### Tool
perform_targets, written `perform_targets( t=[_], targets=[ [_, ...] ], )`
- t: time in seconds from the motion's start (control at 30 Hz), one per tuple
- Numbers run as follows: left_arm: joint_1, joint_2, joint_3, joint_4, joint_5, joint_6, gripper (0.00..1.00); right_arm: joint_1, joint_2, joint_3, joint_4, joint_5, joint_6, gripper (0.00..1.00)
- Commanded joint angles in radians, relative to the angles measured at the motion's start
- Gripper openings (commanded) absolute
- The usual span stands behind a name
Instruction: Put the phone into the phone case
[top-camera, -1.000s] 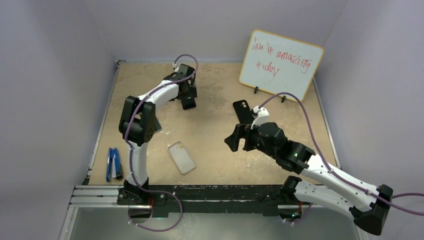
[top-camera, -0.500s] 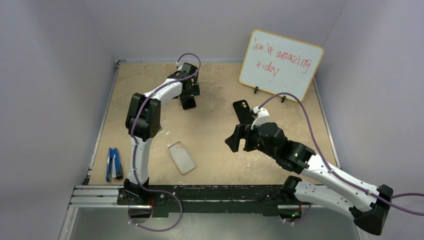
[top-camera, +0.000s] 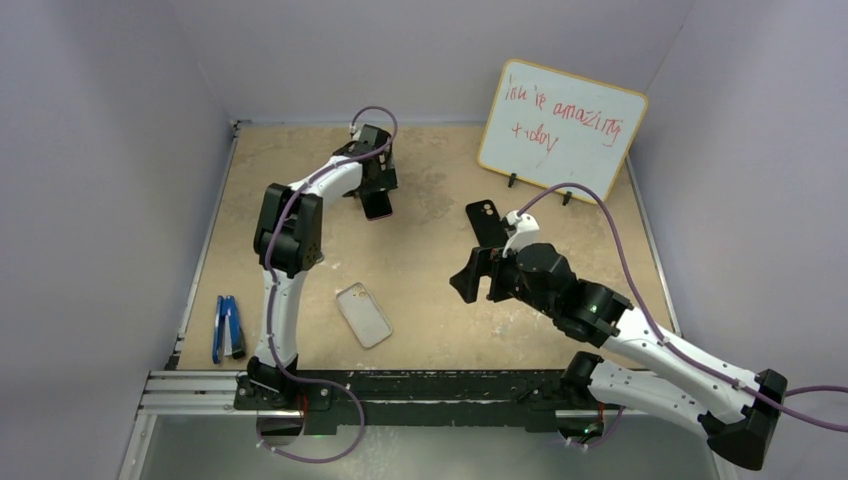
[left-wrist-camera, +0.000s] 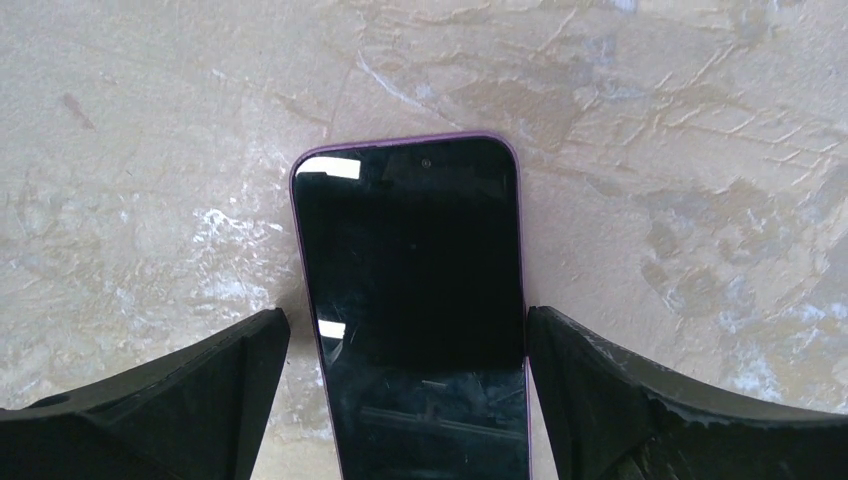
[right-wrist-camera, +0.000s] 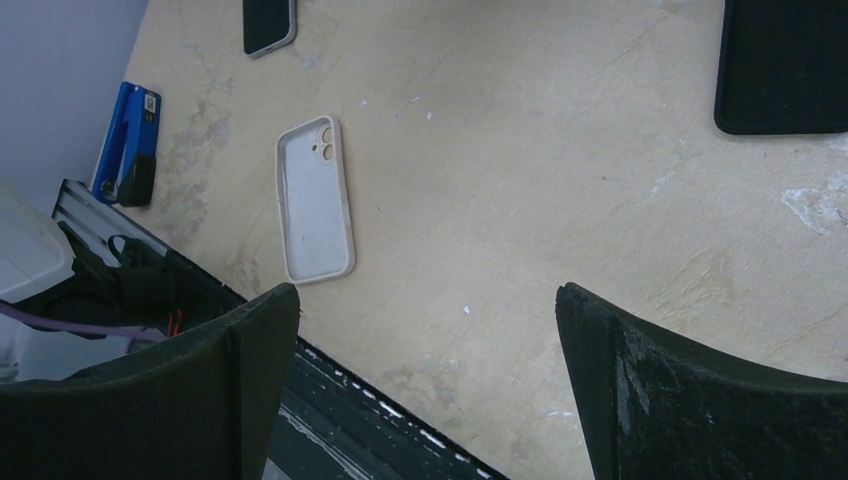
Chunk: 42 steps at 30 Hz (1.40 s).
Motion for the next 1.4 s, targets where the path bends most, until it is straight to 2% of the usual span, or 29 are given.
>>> perform_targets(
  t=[0.0, 0.27, 0.57, 0.83, 1.1, 1.37],
  targets=[
    [0.014, 0.010, 0.063, 0.024, 0.016, 0.000, 0.92, 0.003, -0.002, 0.052, 0.007, 0.005, -0.007, 0.99],
    [0.015, 0.021, 0.059, -0.006, 0.034, -0.001, 0.85, 0.002, 0.001, 0.051, 0.020, 0.009, 0.004, 0.99],
    [0.015, 0.017, 0.037, -0.043, 0.032, 0.007, 0.84, 0.003, -0.005, 0.043, 0.025, 0.000, 0.020, 0.99],
    [0.015, -0.029, -0.026, -0.034, 0.064, 0.007, 0.75, 0.002, -0.026, 0.031, 0.034, 0.005, 0.037, 0.99],
    [0.011, -0.112, -0.138, -0.043, 0.125, 0.003, 0.63, 0.001, -0.020, 0.006, 0.065, 0.003, 0.055, 0.98],
    [-0.025, -0.303, -0.379, 0.048, 0.237, -0.040, 0.58, 0.003, 0.017, -0.068, 0.154, -0.003, 0.122, 0.96]
  ],
)
